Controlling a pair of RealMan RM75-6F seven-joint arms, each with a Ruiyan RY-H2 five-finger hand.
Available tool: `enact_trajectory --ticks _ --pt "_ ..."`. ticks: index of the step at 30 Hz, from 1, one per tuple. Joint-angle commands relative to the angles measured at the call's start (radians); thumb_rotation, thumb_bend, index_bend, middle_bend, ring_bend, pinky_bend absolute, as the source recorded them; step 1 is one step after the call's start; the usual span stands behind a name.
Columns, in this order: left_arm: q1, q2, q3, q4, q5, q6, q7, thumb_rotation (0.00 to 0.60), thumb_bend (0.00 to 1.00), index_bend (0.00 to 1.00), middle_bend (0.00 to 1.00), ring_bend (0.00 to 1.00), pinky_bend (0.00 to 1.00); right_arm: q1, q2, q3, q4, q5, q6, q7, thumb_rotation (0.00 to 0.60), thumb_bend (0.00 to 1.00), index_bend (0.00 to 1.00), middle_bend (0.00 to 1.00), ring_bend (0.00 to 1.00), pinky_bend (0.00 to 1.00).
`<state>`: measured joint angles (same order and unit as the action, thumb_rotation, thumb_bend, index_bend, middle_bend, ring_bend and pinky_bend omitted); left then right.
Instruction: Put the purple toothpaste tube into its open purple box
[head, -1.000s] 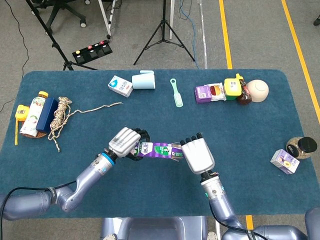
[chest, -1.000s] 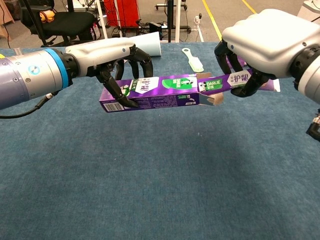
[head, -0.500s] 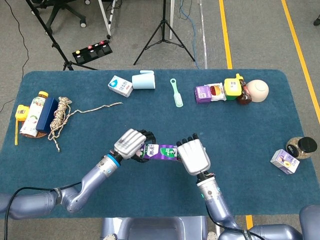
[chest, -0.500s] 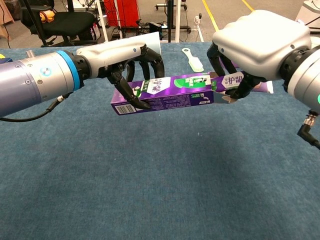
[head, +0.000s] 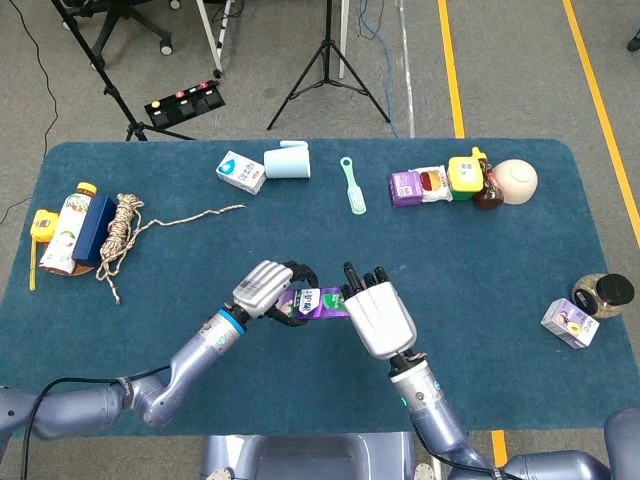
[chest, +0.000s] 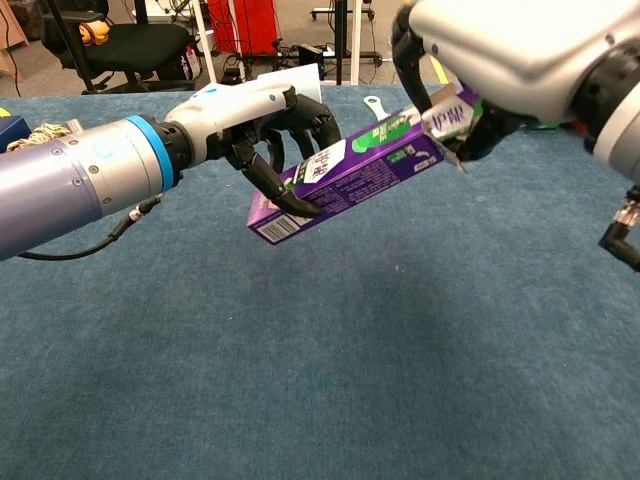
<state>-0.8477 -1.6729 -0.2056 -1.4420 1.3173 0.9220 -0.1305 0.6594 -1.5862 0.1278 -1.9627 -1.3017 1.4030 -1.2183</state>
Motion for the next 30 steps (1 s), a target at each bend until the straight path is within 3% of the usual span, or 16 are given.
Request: enact_trajectory --ticks 1,8,13,19,24,30 --pt "0.003 -0.033 -0.006 0.039 0.025 0.012 -0.077 0.600 0.22 0.49 0.41 0.36 0.60 -0.010 0.025 -0.005 -0.063 -0.049 0.026 -0.009 0.600 0.27 0.00 0.17 0.51 0.40" --pt "0.010 -0.088 0.003 0.111 0.101 0.070 -0.232 0.600 0.22 0.51 0.43 0.37 0.60 -0.049 0.081 -0.002 -0.130 -0.177 0.096 -0.046 0.600 0.27 0.00 0.16 0.49 0.36" --pt "0.010 -0.098 0.007 0.133 0.122 0.087 -0.266 0.600 0.22 0.51 0.43 0.37 0.60 -0.075 0.118 0.040 -0.124 -0.256 0.155 -0.059 0.600 0.27 0.00 0.16 0.49 0.36" --pt "0.011 -0.084 0.006 0.138 0.134 0.103 -0.263 0.600 0.21 0.51 0.43 0.37 0.60 -0.113 0.169 0.091 -0.118 -0.221 0.181 -0.019 0.600 0.27 0.00 0.17 0.49 0.36" --pt "0.004 -0.045 0.040 0.172 0.148 0.081 -0.094 0.600 0.21 0.51 0.43 0.37 0.60 -0.134 0.198 0.109 -0.049 -0.140 0.157 0.054 0.600 0.28 0.00 0.17 0.49 0.35" --pt "0.010 -0.021 0.048 0.181 0.072 0.029 0.112 0.600 0.21 0.51 0.43 0.37 0.60 -0.146 0.213 0.121 0.075 -0.050 0.099 0.214 0.600 0.28 0.02 0.19 0.49 0.33"
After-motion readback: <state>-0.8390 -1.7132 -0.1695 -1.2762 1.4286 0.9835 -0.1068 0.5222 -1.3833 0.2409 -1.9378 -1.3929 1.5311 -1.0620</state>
